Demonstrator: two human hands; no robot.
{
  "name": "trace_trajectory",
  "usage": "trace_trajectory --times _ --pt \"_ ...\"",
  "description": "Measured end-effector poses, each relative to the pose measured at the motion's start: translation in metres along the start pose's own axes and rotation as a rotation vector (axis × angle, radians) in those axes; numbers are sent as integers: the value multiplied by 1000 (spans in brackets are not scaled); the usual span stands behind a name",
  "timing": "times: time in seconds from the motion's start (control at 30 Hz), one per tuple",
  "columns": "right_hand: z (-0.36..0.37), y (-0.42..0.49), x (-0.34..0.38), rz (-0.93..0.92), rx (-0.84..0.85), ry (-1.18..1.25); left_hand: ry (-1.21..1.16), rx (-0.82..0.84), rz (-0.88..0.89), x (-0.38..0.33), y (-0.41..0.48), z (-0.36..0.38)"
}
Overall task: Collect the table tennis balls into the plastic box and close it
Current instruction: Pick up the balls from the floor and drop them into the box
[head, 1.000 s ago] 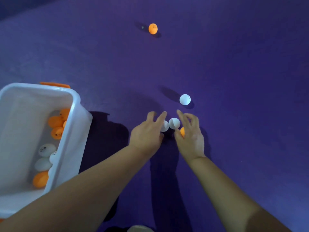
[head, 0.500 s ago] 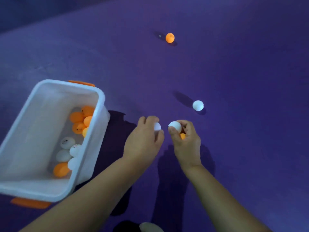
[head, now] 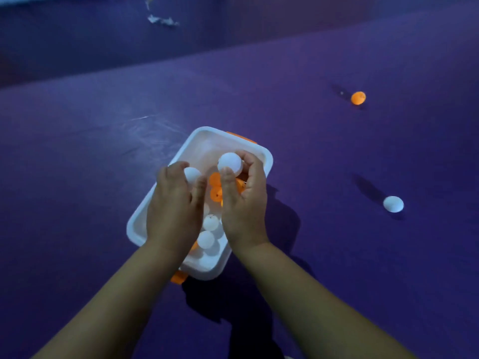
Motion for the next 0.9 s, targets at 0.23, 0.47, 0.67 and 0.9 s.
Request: trace_trajectory --times 0.23,0.47,0.67,0.9 --pt "-29 5 -28 -119 -144 -298 29 11 -8 13 -2 -8" --pt "-152 29 -84 -40 -251 -812 99 137 188 -39 -13 28" --pt "-260 42 -108 320 15 -1312 210 227 244 -68 -24 58" --pt "-292 39 -114 316 98 -1239 244 195 259 -53 -30 62"
Point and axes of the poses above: each hand's wrist, its own y-axis towards the middle knuckle, its own z-axis out of the palm, x = y × z, the point moved 2 cm from there along y, towards the middle knuckle, and after that the axes turned 12 degrees about -z, right-handed, at the moved point
